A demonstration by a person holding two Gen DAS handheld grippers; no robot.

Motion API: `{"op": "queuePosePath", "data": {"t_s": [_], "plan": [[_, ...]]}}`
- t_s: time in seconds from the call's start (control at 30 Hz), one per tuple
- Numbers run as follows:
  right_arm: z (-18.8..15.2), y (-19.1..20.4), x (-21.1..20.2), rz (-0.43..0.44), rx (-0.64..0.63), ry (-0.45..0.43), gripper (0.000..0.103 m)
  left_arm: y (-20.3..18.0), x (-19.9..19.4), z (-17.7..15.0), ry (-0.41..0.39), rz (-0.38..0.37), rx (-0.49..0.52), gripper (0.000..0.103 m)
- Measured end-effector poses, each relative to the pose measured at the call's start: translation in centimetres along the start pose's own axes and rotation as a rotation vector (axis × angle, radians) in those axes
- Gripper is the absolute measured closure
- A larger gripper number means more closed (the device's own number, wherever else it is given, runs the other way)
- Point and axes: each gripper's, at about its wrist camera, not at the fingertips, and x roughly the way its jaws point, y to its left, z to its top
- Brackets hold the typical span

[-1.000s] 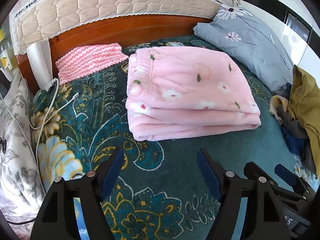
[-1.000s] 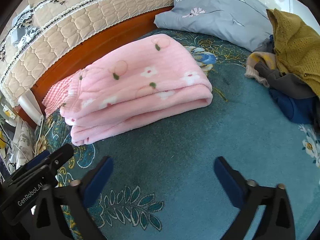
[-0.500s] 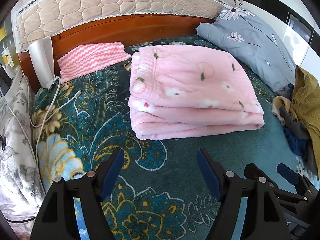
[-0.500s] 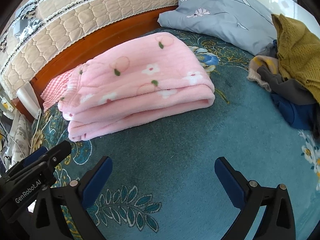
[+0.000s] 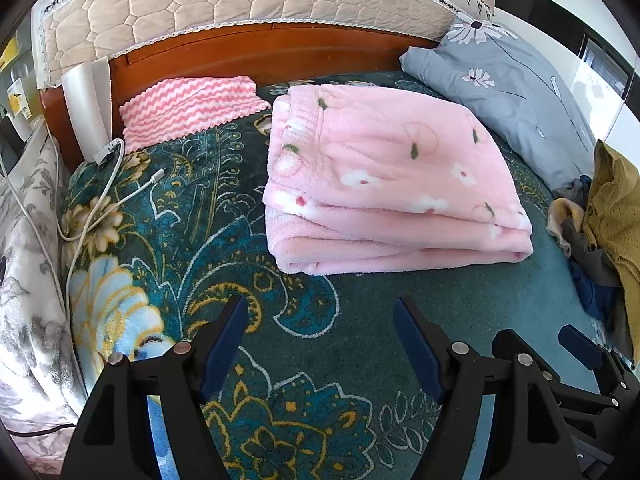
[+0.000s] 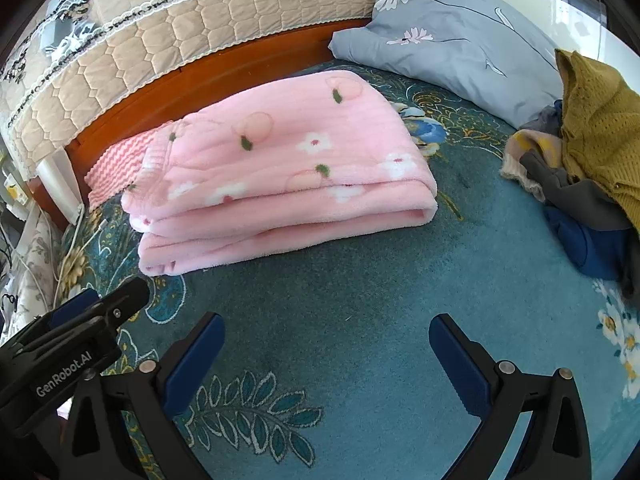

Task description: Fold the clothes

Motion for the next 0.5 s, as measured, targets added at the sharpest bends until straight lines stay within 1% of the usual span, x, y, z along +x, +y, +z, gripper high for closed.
{"op": "queuePosePath", "data": {"t_s": [0.5], "plan": [[0.03, 0.02, 0.05, -0.001, -0.009, 0.004, 0.000, 0.05, 0.11, 0.05, -0.002, 0.008, -0.002, 0.027]]}}
